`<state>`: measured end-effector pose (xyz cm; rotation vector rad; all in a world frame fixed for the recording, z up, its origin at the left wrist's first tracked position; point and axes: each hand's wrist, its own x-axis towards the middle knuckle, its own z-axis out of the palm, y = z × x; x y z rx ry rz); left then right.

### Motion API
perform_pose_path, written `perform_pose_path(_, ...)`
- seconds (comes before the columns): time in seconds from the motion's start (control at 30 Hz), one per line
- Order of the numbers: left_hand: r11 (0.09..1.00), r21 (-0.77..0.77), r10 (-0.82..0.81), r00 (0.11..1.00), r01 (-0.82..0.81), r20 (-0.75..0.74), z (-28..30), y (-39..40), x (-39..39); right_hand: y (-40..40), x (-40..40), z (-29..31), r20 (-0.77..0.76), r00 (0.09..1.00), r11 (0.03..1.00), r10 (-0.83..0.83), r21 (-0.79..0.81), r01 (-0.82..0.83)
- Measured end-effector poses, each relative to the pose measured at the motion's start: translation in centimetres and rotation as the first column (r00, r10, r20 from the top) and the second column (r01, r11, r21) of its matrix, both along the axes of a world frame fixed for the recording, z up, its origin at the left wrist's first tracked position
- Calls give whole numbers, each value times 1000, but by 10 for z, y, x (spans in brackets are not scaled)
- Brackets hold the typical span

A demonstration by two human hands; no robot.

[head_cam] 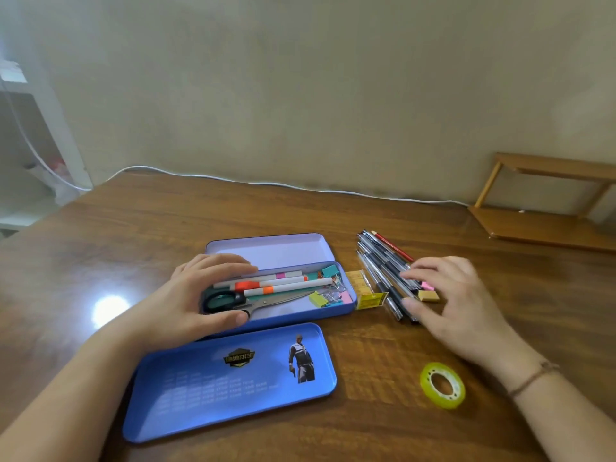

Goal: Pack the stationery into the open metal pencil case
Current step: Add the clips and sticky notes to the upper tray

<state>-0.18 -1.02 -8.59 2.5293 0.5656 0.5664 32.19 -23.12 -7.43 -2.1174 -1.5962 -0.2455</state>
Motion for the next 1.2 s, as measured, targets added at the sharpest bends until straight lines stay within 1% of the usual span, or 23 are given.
perform_pose_path(0.07,999,-34,23,998,-22,56,2,-2,-3,10,-17,-4,-62,991,992,121,-29,-123)
perform_pose_path(0.1,998,-53,42,995,-37,86,3,-3,-5,14,-22,-7,-60,986,987,153,-46,-156)
perform_pose_path(0.17,995,-50,89,985,-82,148,7,-8,-9,15,-26,-7,-74,977,979,201,-14,-203)
perform_pose_path(0.2,993,6,114,980,-117,165,12,-13,-10,11,-28,-5,-148,963,975,223,47,-219)
perform_pose_path(0.27,957,237,127,977,-166,174,26,-30,-2,2,-33,5,-327,912,961,245,207,-184)
perform_pose_path(0.33,880,456,46,978,-137,204,43,-59,20,-6,-39,14,-483,838,937,255,337,-91)
perform_pose_path(0.4,798,597,-80,970,-75,229,56,-97,52,-9,-45,23,-635,714,908,296,418,-6)
perform_pose_path(0.43,755,654,-133,966,-47,224,57,-114,69,-10,-47,26,-709,626,900,325,435,25)
perform_pose_path(0.5,690,724,-178,967,-9,182,52,-139,98,-11,-51,31,-837,377,894,397,446,49)
perform_pose_path(0.53,676,737,-180,969,-3,169,48,-145,108,-13,-52,34,-872,247,894,423,446,45)
perform_pose_path(0.57,675,738,-182,968,-5,173,44,-148,114,-14,-53,34,-890,140,896,434,443,37)
perform_pose_path(0.63,702,711,-192,955,-25,224,39,-148,119,-17,-53,34,-904,-27,904,426,425,39)
perform_pose_path(0.67,731,681,-189,950,-34,250,37,-148,120,-18,-53,34,-903,-78,906,423,422,32)
perform_pose_path(0.73,826,561,-141,950,-42,279,36,-146,117,-18,-52,29,-889,-118,893,443,449,-28)
perform_pose_path(0.77,879,474,-103,954,-44,280,37,-145,115,-18,-53,27,-888,-94,886,450,457,-80)
perform_pose_path(0.8,923,382,-64,958,-50,278,38,-142,113,-19,-55,26,-898,-5,888,441,437,-144)
perform_pose_path(0.83,955,289,-25,960,-58,277,40,-139,110,-18,-57,24,-893,141,894,428,397,-206)
perform_pose_path(0.87,977,201,10,960,-68,279,41,-135,108,-19,-60,23,-855,315,905,411,344,-249)
perform_pose_path(0.9,989,122,41,958,-78,283,42,-131,104,-17,-65,24,-797,454,914,399,302,-271)
perform_pose_path(0.93,994,61,70,954,-92,292,43,-127,101,-14,-70,28,-752,527,916,397,284,-285)
perform_pose_path(1.03,987,-62,159,929,-147,333,46,-112,93,4,-79,38,-719,552,902,422,273,-334)
perform_pose_path(1.1,972,-156,220,909,-174,354,48,-103,87,26,-83,48,-634,648,905,422,258,-337)
perform_pose_path(1.2,930,-357,231,897,-90,376,55,-90,71,63,-92,55,-568,708,907,420,247,-340)
